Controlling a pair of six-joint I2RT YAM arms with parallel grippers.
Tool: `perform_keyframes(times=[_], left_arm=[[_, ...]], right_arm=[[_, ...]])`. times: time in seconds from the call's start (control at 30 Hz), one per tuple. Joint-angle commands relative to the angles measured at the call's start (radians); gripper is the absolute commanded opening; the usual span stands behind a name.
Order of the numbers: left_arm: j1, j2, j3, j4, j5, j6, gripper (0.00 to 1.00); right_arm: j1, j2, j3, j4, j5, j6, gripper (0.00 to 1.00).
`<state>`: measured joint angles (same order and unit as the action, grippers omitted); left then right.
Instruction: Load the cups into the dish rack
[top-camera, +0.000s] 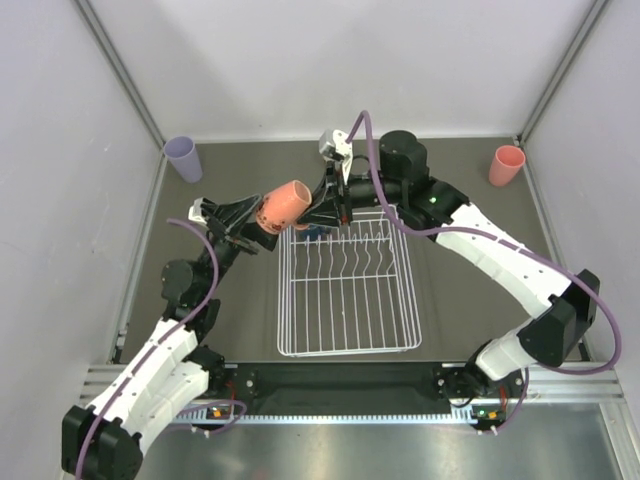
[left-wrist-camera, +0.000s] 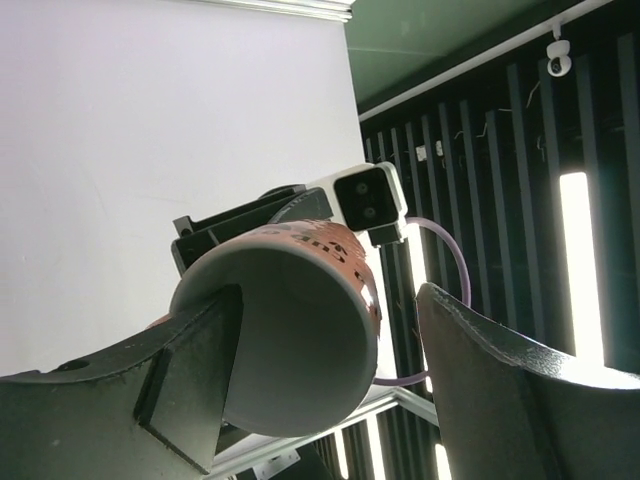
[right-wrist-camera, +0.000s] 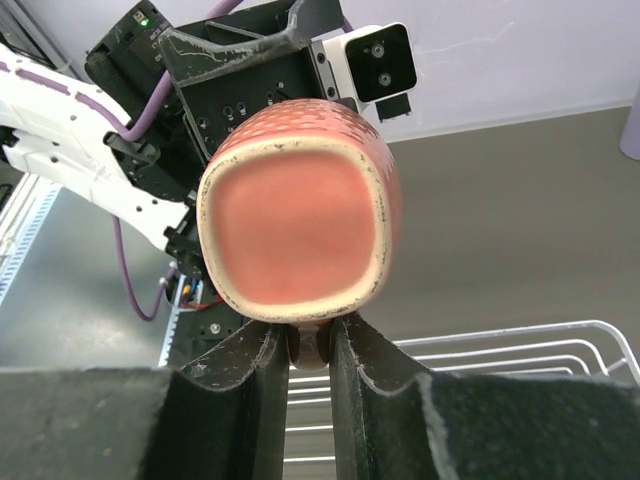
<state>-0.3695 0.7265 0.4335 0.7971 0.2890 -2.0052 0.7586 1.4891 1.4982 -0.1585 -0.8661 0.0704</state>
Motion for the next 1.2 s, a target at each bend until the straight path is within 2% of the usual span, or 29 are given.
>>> perform_keyframes(times=[0.0, 0.1, 0.13, 0.3, 0.5, 0.67, 0.83, 0.93, 1.03, 1.17], left_arm=[[-0.005, -0.016, 0.027, -0.039, 0.050, 0.046, 0.76], [-0.002, -0.050, 0.024, -0.192, 0.065, 0.103, 0.78], [-0.003, -0.067, 0.016, -0.193, 0.065, 0.111, 0.78], [-0.002, -0.209, -0.015, -0.473, -0.019, 0.193, 0.81], [0.000, -0.265, 0.079, -0.831, -0.096, 0.396, 0.84], [0.000, -0.246, 0.187, -0.987, -0.139, 0.612, 0.81], [0.000, -0.234, 0.273, -1.105, -0.159, 0.785, 0.79], [0.000, -0.245, 0.312, -1.154, -0.160, 0.851, 0.77], [0.000, -0.265, 0.344, -1.216, -0.172, 0.913, 0.77], [0.000, -0.286, 0.364, -1.277, -0.177, 0.965, 0.77]], right_arm=[[0.013, -0.070, 0.025, 0.047, 0.032, -0.061, 0.00], [-0.005, -0.072, 0.053, -0.038, 0.061, -0.179, 0.00], [-0.008, -0.076, 0.050, -0.056, 0.061, -0.202, 0.00], [-0.039, -0.098, 0.045, -0.160, 0.088, -0.299, 0.00], [-0.076, -0.121, 0.051, -0.274, 0.174, -0.458, 0.00], [-0.097, -0.107, 0.083, -0.446, 0.269, -0.650, 0.00], [-0.117, -0.052, 0.106, -0.538, 0.392, -0.809, 0.00], [-0.143, -0.007, 0.117, -0.579, 0.429, -0.877, 0.00], [-0.150, 0.038, 0.105, -0.598, 0.533, -0.952, 0.00], [-0.192, 0.105, 0.135, -0.625, 0.506, -0.982, 0.00]])
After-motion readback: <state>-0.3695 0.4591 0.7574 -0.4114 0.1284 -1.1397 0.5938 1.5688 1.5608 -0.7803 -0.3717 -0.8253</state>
